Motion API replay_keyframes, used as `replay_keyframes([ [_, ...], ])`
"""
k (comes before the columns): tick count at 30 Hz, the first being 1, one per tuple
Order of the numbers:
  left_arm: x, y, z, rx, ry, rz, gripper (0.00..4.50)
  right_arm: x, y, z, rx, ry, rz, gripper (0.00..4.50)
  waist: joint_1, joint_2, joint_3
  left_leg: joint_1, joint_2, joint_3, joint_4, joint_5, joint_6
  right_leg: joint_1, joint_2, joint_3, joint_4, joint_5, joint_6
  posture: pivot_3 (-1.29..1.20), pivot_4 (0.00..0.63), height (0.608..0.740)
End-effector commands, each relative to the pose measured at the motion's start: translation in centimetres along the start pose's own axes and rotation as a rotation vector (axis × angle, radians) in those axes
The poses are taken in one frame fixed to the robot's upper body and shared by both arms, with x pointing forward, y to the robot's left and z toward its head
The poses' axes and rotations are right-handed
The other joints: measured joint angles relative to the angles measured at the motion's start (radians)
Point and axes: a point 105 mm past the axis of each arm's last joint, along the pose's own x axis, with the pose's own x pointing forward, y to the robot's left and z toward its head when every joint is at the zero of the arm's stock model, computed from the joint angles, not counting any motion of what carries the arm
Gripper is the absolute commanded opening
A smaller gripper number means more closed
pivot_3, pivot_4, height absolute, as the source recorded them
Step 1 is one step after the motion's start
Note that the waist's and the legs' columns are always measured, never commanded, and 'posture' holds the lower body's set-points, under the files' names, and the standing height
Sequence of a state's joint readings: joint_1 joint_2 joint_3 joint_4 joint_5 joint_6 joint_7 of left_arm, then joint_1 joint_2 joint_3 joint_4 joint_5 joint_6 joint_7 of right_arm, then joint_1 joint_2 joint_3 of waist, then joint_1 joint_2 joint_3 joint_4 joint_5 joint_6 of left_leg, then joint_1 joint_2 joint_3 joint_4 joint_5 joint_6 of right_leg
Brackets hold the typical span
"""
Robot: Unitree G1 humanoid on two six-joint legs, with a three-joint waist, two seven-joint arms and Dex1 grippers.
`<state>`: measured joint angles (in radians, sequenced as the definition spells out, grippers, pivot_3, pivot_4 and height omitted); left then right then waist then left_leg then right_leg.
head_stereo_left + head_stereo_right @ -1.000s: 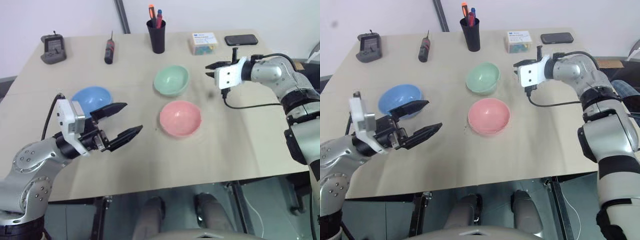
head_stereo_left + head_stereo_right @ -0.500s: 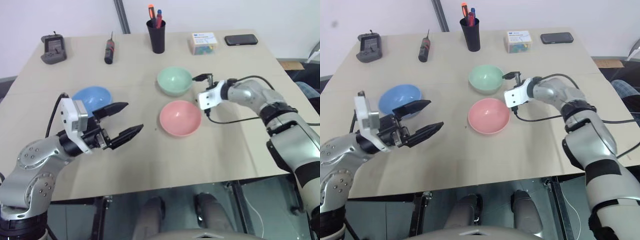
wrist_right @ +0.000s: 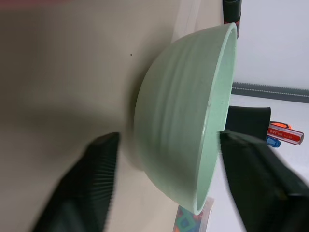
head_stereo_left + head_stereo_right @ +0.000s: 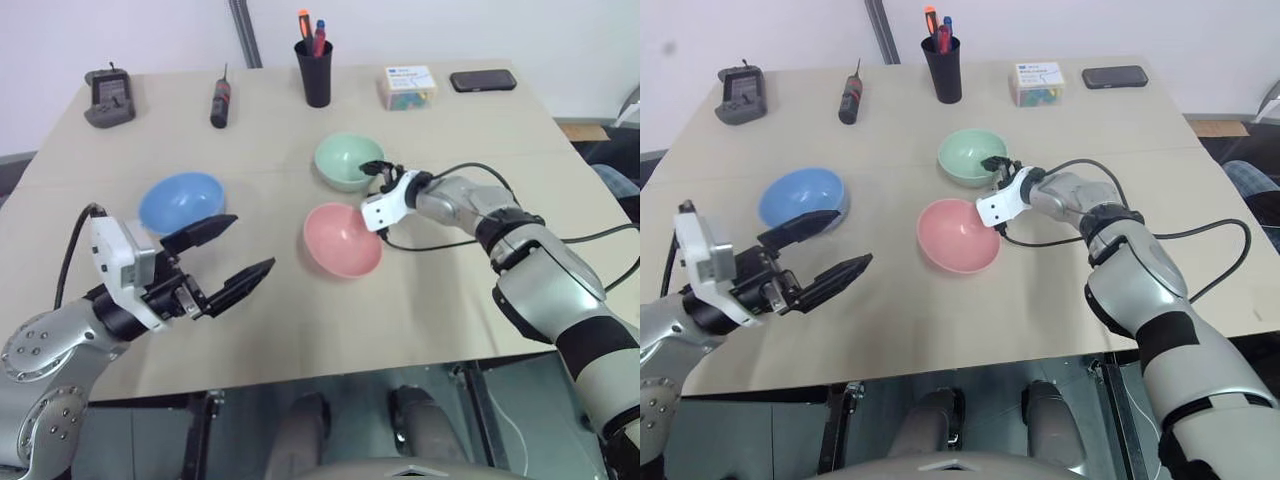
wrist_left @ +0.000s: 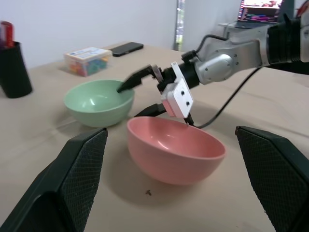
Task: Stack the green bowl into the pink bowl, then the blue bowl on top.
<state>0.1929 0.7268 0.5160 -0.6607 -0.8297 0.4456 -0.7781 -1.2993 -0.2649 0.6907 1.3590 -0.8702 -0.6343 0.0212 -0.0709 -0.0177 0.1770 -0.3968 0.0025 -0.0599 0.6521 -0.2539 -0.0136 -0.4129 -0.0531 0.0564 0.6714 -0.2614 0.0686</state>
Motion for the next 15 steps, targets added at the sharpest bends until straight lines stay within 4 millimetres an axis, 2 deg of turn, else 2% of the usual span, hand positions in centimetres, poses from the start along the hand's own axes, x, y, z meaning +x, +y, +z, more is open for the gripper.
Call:
replay_keyframes([
  [1,-0.2,-0.4,1.3,0.041,-0.037,0.004,4.50,0.0,-1.4,-0.2,-0.017,0.007,-0.015,1.59,0.000,0.000,0.000,0.000,0.000,0.000,0.000,0.000,0.000,0.000,0.000,0.000,0.000,0.000,0.000,0.00,0.150,0.740],
  [2,-0.2,-0.4,1.3,0.041,-0.037,0.006,4.50,-0.1,-1.5,-0.2,-0.016,0.005,-0.016,1.21,0.000,0.000,0.000,0.000,0.000,0.000,0.000,0.000,0.000,0.000,0.000,0.000,0.000,0.000,0.000,0.00,0.150,0.740],
  [3,-0.2,-0.4,1.3,0.042,-0.037,0.007,4.50,-0.2,-1.8,-0.3,-0.017,0.004,-0.021,0.65,-0.001,0.000,0.000,0.000,0.000,0.000,0.000,0.000,0.000,0.000,0.000,0.000,0.000,0.000,0.000,0.00,0.150,0.740],
  [5,-0.2,-0.3,1.3,0.041,-0.040,0.010,4.50,-0.5,-2.3,-0.5,-0.017,-0.006,-0.025,0.10,-0.001,0.000,0.000,0.000,0.000,0.000,0.000,0.000,0.000,0.000,0.000,0.000,0.001,0.000,0.000,0.00,0.150,0.740],
  [8,-0.1,-0.3,1.2,0.036,-0.049,0.007,4.50,-1.1,-3.2,-0.9,-0.021,-0.022,-0.031,0.10,-0.001,0.000,0.000,0.000,0.000,0.000,0.000,0.000,0.000,0.000,0.000,0.000,0.001,0.000,0.000,0.00,0.150,0.740],
  [15,-0.1,0.3,0.0,0.017,-0.027,0.002,4.50,-3.7,-6.8,-1.5,0.053,-0.118,-0.074,0.10,-0.002,0.000,0.000,0.000,0.000,0.001,0.000,0.000,0.000,0.000,0.000,0.000,0.001,0.000,0.000,0.00,0.150,0.740],
])
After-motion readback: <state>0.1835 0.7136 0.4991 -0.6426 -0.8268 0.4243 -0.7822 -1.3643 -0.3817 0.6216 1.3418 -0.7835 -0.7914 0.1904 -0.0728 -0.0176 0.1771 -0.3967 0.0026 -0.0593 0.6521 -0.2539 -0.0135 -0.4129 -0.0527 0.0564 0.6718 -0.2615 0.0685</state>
